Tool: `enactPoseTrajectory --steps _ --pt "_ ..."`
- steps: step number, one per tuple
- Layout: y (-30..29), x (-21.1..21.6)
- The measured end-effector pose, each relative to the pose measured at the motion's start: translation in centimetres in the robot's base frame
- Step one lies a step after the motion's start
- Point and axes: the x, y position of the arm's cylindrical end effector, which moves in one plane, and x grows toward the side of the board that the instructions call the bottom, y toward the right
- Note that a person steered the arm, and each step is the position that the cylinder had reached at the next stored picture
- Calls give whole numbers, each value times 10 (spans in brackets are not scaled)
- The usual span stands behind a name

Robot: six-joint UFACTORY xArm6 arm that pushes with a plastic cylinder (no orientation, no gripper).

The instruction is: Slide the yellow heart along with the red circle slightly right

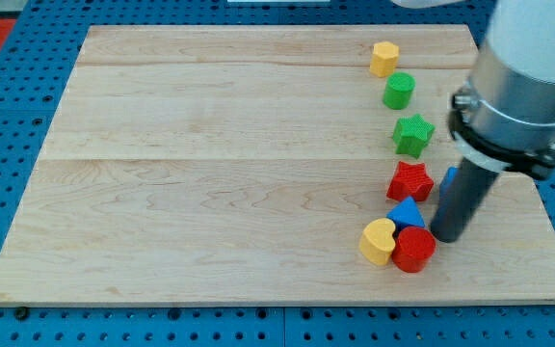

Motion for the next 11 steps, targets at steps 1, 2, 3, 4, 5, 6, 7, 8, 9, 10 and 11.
enactPoseTrajectory --steps 1,2,3,4,5,6,7,8,9,10,11 --pt "9 31" --pt "22 59" --pt "-16 58" --pt "-18 63" --pt "-85 51" --pt "-155 35" --pt "-159 11" --pt "-129 2" --pt "-109 4" --pt "-100 10" --pt "-99 12"
